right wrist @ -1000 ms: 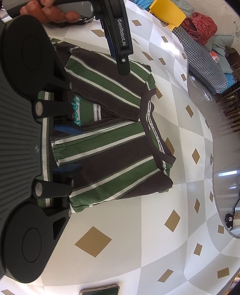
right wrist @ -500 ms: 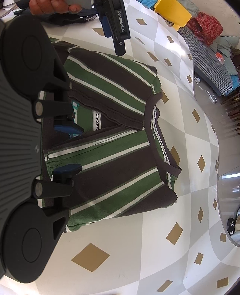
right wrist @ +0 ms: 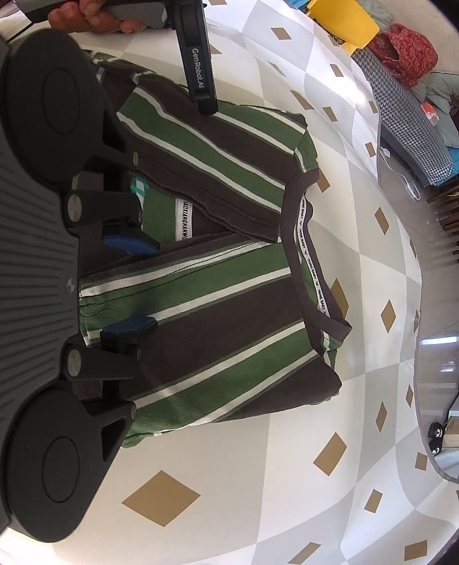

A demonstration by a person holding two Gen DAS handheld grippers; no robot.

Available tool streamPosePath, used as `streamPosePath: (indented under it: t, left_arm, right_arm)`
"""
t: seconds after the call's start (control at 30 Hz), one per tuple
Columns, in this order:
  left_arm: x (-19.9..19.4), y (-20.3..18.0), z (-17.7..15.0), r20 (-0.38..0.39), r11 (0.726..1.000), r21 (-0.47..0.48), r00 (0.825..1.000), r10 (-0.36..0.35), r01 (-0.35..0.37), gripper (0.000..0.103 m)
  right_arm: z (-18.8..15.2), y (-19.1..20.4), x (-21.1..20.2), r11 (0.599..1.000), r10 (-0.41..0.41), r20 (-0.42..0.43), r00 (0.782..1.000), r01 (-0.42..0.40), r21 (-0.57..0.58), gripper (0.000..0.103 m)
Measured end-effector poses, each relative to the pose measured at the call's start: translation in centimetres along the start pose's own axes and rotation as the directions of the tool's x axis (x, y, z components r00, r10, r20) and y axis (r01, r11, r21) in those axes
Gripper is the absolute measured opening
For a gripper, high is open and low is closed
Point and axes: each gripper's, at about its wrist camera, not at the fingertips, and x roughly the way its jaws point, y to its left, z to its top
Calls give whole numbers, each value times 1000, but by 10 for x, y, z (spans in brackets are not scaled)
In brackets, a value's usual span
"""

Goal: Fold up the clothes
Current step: 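Open the left gripper and pull it back from the folded shirt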

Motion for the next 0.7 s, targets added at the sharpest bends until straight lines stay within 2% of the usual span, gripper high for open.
streamPosePath:
  t: [0.3, 0.7]
  left_arm:
    - [5, -7, 7, 38, 999, 14, 999, 28, -29, 89]
    - [18, -7, 23, 28, 998, -57, 1000, -8, 9, 89]
  right_arm:
    - [1, 5, 4, 999, -31, 31, 999, 32, -44, 38]
    - [20, -1, 14, 998, -60, 79, 995, 62, -24, 38]
